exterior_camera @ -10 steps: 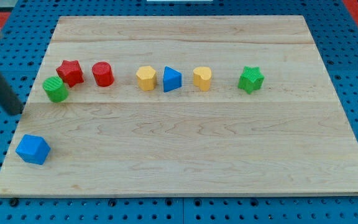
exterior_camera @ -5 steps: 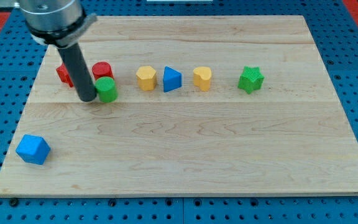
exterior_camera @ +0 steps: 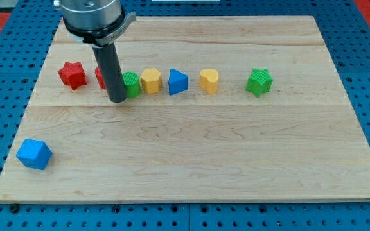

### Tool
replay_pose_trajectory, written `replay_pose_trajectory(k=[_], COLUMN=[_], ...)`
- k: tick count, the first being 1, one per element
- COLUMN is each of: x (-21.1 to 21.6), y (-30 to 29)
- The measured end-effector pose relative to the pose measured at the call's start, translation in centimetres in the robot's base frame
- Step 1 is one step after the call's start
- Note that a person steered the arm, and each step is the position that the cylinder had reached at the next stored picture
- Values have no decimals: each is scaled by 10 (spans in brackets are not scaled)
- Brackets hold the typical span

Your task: Put the green circle left to the yellow hexagon

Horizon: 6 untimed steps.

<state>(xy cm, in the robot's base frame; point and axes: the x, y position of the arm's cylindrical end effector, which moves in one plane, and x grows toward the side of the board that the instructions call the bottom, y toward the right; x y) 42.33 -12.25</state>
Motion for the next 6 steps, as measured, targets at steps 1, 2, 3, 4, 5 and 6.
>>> replay_pose_trajectory(k=[1, 2, 3, 4, 5, 6], x=[-9, 10, 30, 55, 87, 128], y=[7, -25, -142, -182, -173, -157])
